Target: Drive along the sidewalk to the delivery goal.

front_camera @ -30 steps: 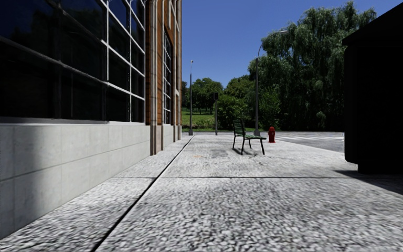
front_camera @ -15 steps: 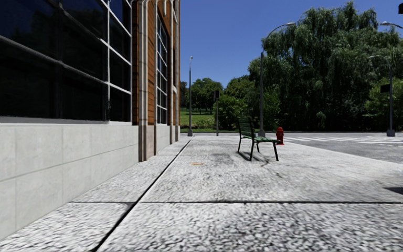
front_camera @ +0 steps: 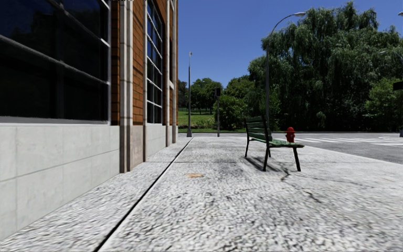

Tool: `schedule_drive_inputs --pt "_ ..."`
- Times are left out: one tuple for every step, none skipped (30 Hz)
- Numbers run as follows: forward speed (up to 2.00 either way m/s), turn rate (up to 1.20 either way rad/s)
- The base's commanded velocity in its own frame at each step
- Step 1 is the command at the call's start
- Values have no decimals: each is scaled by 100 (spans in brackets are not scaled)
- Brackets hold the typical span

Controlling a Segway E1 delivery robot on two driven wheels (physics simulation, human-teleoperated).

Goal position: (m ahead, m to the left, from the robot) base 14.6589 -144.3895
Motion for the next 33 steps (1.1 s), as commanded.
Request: schedule_drive_inputs --pt "200 0" --pt "200 0" --pt "200 0" --pt "200 0" --pt "200 0" --pt "200 0" --pt "200 0" --pt "200 0" --pt "200 0" --pt "200 0" --pt "200 0" --pt "200 0" --pt "200 0" --pt "200 0" --pt "200 0" --pt "200 -1" --pt "200 -1" --pt "200 -5" --pt "200 -7" --pt "200 -9" --pt "200 -9" --pt "200 -9" --pt "200 -9" --pt "200 -8" --pt "200 0" --pt "200 0" --pt "200 0" --pt "200 0" --pt "200 0" --pt "200 0" --pt "200 0" --pt "200 0" --pt "200 0"
